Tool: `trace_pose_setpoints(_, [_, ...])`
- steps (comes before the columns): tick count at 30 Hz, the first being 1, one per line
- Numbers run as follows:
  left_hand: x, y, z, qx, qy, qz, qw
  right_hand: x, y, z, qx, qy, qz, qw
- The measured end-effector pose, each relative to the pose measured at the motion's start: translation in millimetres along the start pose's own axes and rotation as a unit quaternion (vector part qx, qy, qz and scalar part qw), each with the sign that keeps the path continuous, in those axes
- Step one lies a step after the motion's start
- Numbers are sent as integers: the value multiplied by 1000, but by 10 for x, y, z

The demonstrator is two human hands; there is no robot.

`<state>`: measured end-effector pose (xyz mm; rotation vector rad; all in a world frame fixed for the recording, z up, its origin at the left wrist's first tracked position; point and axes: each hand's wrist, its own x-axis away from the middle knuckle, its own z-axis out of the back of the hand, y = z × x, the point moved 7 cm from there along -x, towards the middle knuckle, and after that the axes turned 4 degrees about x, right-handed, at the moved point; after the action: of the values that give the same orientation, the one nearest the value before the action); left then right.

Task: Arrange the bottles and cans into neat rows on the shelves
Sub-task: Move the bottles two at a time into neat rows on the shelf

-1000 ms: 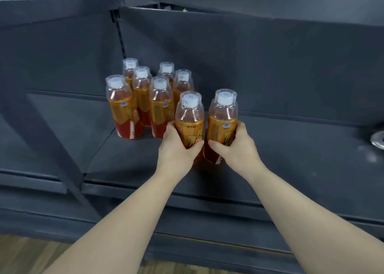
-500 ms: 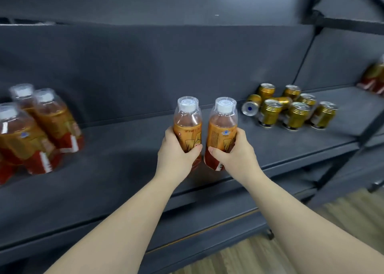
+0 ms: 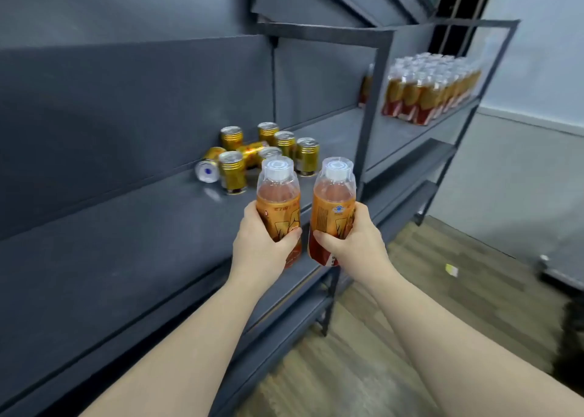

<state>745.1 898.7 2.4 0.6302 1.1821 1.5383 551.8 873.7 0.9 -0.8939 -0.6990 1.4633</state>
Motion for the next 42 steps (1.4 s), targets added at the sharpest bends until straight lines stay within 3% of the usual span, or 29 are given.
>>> trace_pose_setpoints(11, [-263,532,-1789,28,-149,-48,987,-370,1036,1293,10,109,-86,990])
trace_pose_setpoints(25, [-1389,981,-3444,53,-237,-90,966,-1568,1771,2160,45,201,-149,967])
trace_pose_setpoints(34, [-1990,1168,-4163,35,-249,-84,964,-2340,2097,2530,28,215,-143,966])
trace_pose_setpoints(42, [-2481,1385,-4741,18,-188,-81,979,-3210,2443,2873,9,176,-104,979])
